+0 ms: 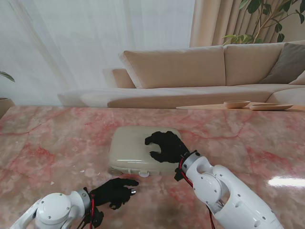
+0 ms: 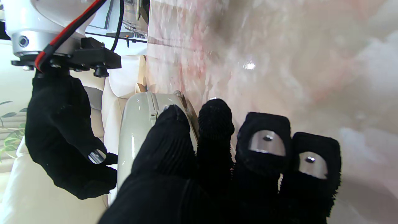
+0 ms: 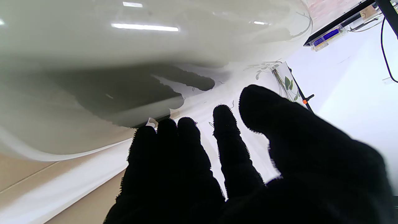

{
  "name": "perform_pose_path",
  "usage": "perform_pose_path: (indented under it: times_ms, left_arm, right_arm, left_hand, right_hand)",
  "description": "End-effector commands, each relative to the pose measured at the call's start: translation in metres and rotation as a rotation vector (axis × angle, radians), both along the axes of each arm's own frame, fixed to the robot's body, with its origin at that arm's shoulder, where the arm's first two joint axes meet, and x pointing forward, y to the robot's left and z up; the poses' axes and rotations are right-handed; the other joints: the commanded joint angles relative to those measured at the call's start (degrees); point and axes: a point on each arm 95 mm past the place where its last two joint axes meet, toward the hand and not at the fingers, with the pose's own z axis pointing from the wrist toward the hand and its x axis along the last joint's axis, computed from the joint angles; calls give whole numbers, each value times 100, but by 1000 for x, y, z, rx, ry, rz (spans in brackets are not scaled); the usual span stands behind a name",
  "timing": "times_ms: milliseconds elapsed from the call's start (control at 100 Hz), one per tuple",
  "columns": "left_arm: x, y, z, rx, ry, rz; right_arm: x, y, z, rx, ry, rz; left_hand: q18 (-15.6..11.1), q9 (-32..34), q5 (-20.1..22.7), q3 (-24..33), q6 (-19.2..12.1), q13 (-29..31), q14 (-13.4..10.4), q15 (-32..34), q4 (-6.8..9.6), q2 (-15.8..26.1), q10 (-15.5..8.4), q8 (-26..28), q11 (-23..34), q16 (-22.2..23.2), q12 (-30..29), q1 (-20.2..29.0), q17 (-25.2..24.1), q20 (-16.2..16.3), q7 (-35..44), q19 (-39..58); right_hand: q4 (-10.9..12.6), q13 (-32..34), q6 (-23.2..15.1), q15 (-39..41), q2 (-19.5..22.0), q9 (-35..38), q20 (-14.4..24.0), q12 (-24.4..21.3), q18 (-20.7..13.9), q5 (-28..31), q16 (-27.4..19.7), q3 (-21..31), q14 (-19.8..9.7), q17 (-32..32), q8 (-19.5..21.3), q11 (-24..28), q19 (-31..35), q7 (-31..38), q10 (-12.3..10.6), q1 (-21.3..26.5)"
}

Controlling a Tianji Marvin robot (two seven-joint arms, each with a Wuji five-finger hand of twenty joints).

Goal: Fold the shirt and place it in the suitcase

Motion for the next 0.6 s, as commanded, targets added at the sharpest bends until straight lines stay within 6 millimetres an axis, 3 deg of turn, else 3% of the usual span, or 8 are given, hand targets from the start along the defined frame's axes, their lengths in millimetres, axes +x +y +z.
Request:
perform_pose_path:
  times_ms: [0, 320, 590]
  left_arm:
    - [-1, -1, -8, -6, 23, 18]
    - [4, -6, -16, -46, 38, 61]
    - [7, -10, -20, -66, 50, 71]
  right_arm:
    - [-17, -8, -47, -71, 140, 0]
    - [-18, -8, -47, -73, 141, -1]
    - [-18, -8, -47, -74, 144, -1]
  left_hand:
    - [-107, 156, -176, -84, -291, 232, -214, 421, 147, 313, -248, -72, 214, -20, 104, 269, 110, -83, -43, 792]
    - [-107, 184, -94, -88, -1109, 252, -208, 443, 145, 303, -232, -76, 224, -30, 112, 310, 110, -82, -7, 792]
    - [-107, 178, -96, -90, -1071, 251, -208, 445, 144, 312, -236, -98, 220, -33, 112, 313, 110, -82, -44, 792]
  right_hand:
    - [154, 301, -47, 452, 60, -128, -202, -26, 1027, -23, -13, -8, 411, 638, -26, 22, 222, 28, 78, -6]
    - [172, 321, -78, 442, 36, -109, -206, -24, 1016, -11, -19, 3, 388, 641, -13, 37, 217, 43, 54, -28]
    - [171, 344, -86, 456, 12, -90, -206, -25, 1021, 8, -14, 50, 392, 665, -11, 47, 220, 56, 58, -48]
